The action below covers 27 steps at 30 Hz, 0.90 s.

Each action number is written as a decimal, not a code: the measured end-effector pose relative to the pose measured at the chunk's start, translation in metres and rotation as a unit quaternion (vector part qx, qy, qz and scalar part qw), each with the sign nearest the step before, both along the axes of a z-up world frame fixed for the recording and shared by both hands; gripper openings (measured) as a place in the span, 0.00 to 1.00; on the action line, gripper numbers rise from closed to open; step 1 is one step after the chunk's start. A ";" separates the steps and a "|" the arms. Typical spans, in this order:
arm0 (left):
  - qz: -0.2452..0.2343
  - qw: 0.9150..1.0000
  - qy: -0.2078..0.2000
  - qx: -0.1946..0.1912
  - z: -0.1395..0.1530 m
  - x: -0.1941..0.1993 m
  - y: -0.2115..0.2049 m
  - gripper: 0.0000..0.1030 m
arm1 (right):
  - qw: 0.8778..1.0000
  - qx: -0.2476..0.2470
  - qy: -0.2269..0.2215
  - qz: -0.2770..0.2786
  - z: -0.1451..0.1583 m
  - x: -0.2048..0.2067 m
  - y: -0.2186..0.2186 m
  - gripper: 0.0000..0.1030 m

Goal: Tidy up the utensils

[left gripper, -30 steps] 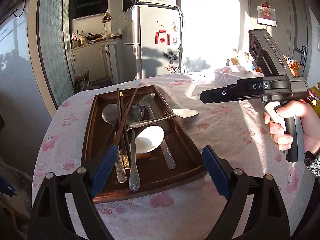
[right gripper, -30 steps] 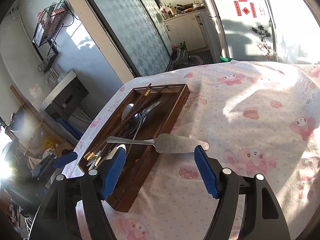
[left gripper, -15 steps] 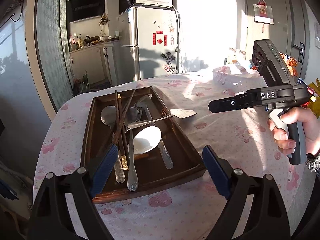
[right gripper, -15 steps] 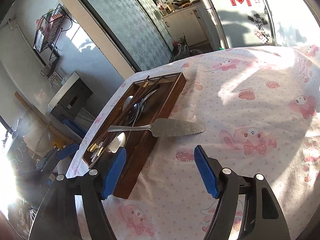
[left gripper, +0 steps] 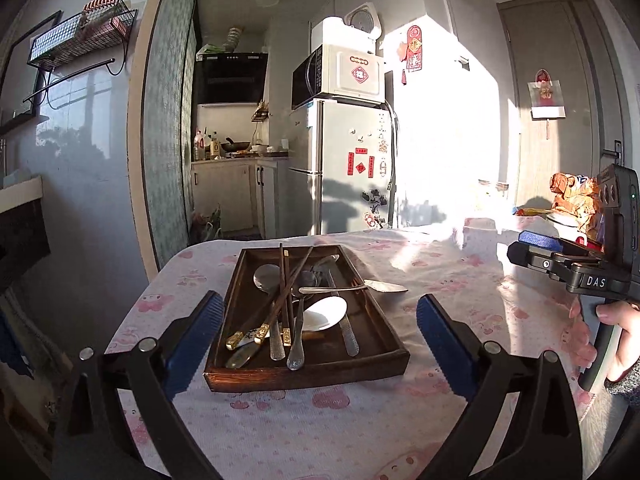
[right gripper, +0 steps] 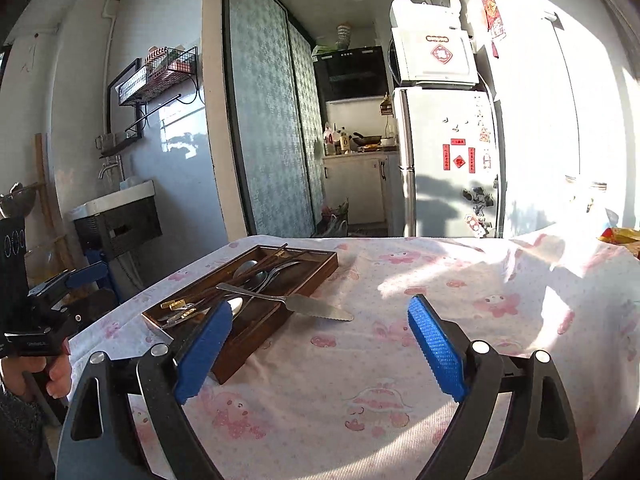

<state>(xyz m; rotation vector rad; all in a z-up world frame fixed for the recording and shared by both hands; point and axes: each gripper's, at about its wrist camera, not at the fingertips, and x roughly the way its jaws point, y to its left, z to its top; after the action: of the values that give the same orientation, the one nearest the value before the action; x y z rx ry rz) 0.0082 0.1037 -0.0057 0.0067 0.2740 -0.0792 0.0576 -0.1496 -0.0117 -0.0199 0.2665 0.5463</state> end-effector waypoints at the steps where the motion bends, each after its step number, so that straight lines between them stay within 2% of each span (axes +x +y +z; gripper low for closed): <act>1: 0.002 1.000 -0.002 -0.001 0.000 -0.001 0.001 0.97 | 1.000 -0.007 -0.013 -0.004 0.000 -0.005 0.002 0.92; 5: 0.003 1.000 -0.019 0.001 0.001 -0.010 0.001 0.97 | 0.999 -0.019 -0.029 0.001 0.001 -0.012 0.008 0.97; 8: -0.002 1.000 0.004 0.012 -0.003 -0.006 -0.004 0.97 | 0.999 -0.042 -0.022 0.003 -0.002 -0.012 0.014 0.97; 10: 0.004 1.000 0.000 0.011 -0.003 -0.007 -0.003 0.97 | 0.998 -0.050 -0.023 0.002 -0.003 -0.014 0.018 0.97; 14: 0.020 1.000 0.000 0.005 -0.003 -0.008 0.001 0.97 | 0.999 -0.050 -0.006 -0.004 -0.005 -0.009 0.017 0.97; 27: 0.031 1.000 0.000 0.005 -0.002 -0.010 0.004 0.97 | 0.999 -0.051 -0.009 0.001 -0.005 -0.012 0.018 0.97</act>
<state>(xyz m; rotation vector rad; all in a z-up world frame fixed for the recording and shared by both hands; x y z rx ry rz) -0.0017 0.1078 -0.0077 0.0076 0.2746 -0.0168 0.0460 -0.1317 -0.0169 -0.1239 0.2774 0.5347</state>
